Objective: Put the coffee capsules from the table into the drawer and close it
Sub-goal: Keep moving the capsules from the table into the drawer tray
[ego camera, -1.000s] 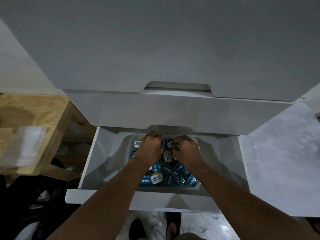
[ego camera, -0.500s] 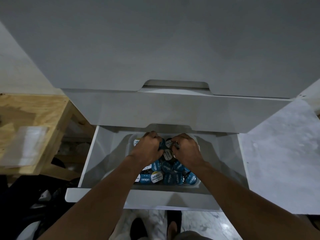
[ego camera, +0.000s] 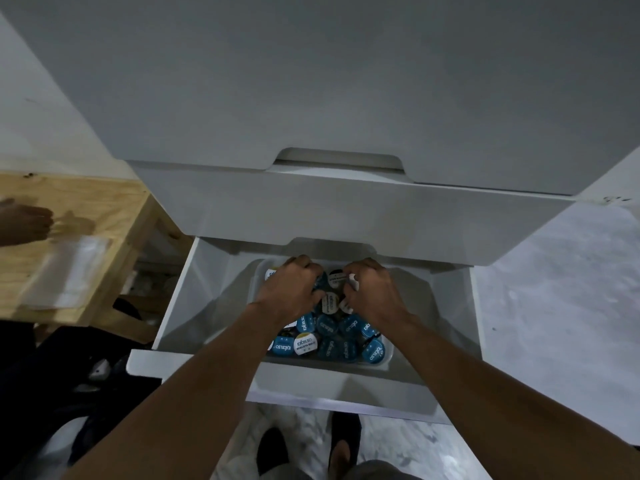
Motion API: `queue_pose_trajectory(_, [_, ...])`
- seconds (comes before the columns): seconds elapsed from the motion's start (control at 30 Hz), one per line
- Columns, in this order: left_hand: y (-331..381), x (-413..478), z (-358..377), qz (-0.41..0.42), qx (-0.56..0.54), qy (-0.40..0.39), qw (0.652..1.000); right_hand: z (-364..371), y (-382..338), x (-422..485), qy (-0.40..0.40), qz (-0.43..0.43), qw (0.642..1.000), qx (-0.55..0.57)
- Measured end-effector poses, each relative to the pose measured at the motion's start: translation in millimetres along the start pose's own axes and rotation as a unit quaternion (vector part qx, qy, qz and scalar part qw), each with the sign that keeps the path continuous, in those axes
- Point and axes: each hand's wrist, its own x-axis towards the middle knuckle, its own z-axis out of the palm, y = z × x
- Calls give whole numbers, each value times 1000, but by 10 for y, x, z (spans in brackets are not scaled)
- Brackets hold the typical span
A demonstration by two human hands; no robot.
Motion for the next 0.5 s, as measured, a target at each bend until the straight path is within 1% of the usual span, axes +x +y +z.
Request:
queue_pose_trajectory(0.1, [72, -68, -29, -29, 13, 20, 999, -49, 66, -43, -1, -15, 1000, -2])
queue_pose_trajectory(0.23, [198, -203, -96, -51, 42, 76, 995, -160, 102, -178, 8, -6, 1000, -11])
queue_pose_trajectory(0.4, [445, -405, -228, -35, 70, 128, 989, -401, 79, -495, 34, -12, 998, -53])
queue_pose_trajectory(0.5, [659, -571, -335, 1, 88, 162, 983, -613, 52, -754, 69, -17, 993, -90])
